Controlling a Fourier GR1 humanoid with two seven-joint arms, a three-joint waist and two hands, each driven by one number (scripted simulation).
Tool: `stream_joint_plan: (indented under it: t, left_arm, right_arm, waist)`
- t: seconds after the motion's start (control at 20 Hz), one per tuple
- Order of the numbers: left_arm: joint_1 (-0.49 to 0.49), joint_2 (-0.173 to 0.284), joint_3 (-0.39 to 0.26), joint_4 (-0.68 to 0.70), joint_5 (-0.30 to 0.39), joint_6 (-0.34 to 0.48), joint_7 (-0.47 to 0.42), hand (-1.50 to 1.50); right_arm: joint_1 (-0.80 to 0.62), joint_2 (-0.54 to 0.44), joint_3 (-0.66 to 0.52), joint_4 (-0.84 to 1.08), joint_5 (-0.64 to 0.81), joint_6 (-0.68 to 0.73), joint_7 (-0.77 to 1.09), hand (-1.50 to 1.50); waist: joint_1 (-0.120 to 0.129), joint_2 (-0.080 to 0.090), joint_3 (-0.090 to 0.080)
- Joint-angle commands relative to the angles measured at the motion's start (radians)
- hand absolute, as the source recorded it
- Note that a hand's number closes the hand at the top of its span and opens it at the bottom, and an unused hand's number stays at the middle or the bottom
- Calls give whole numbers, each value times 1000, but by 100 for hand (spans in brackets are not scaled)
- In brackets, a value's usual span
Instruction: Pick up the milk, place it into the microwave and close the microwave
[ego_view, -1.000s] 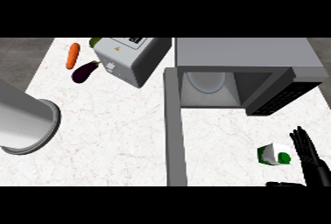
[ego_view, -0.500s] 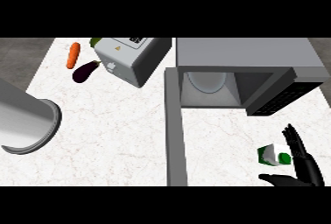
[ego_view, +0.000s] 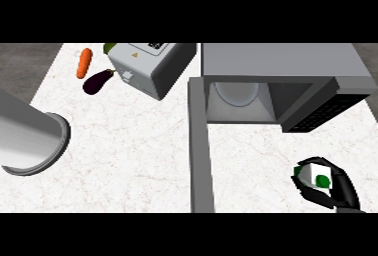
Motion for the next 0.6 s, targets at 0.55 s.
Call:
stream_joint_plan:
  t: [0.55]
  left_arm:
    - [19, 16, 50, 11, 67, -36, 17, -150]
  right_arm:
    - [-196, 117, -28, 52, -34, -121, -83, 150]
  waist:
    - [5, -1, -1]
